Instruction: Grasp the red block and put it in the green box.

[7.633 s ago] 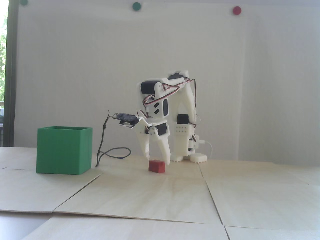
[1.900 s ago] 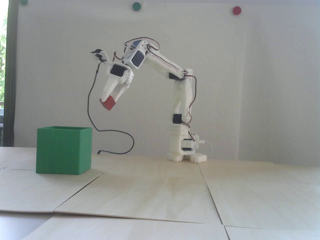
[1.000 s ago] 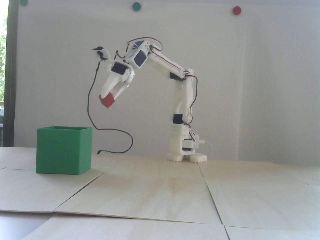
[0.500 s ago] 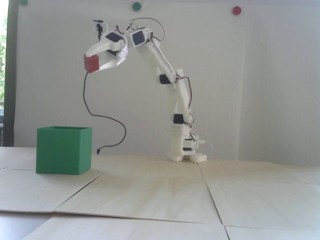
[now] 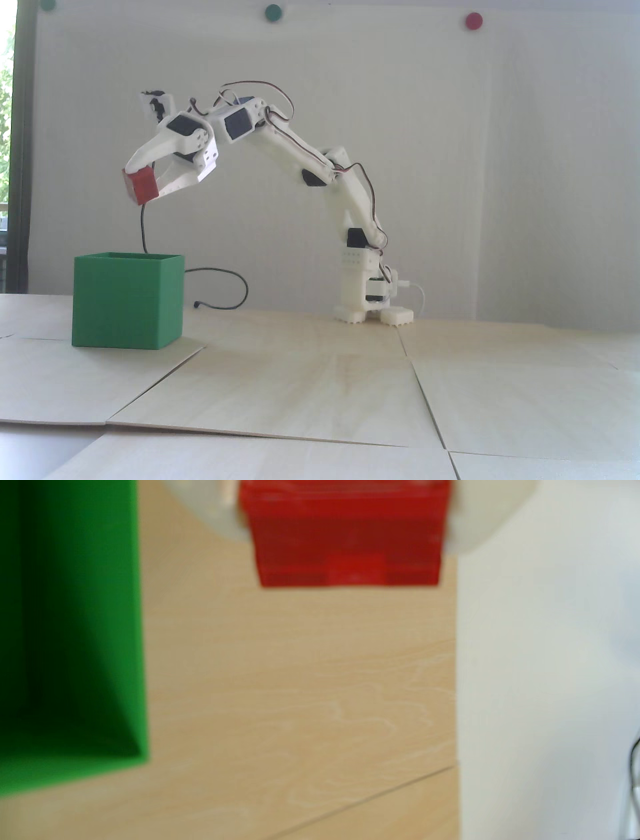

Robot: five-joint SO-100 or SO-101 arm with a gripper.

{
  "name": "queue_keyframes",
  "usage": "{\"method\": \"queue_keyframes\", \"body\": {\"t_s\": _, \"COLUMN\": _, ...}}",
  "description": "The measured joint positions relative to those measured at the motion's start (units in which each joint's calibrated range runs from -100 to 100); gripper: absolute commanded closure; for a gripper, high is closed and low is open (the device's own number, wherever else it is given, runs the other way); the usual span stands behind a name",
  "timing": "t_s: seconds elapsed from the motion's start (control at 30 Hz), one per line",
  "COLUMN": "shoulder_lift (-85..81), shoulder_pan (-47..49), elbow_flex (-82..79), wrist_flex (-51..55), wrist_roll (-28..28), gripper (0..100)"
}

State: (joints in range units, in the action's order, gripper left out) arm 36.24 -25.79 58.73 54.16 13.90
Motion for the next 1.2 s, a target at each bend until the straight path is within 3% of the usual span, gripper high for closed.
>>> {"method": "queue_keyframes", "body": {"t_s": 0.17, "shoulder_lift": 0.4, "shoulder_pan": -1.3, "elbow_flex": 0.0, "wrist_flex": 4.6, "wrist_roll": -1.3, "gripper": 98}}
{"method": "queue_keyframes", "body": {"t_s": 0.37, "shoulder_lift": 0.4, "shoulder_pan": -1.7, "elbow_flex": 0.0, "wrist_flex": 21.9, "wrist_roll": -1.7, "gripper": 98}}
{"method": "queue_keyframes", "body": {"t_s": 0.53, "shoulder_lift": 0.4, "shoulder_pan": -2.3, "elbow_flex": 0.0, "wrist_flex": 29.3, "wrist_roll": -1.7, "gripper": 97}}
{"method": "queue_keyframes", "body": {"t_s": 0.8, "shoulder_lift": 0.4, "shoulder_pan": -3.6, "elbow_flex": 0.0, "wrist_flex": 29.5, "wrist_roll": -2.0, "gripper": 97}}
{"method": "queue_keyframes", "body": {"t_s": 1.2, "shoulder_lift": 0.4, "shoulder_pan": -4.6, "elbow_flex": 0.2, "wrist_flex": 18.8, "wrist_roll": -2.7, "gripper": 98}}
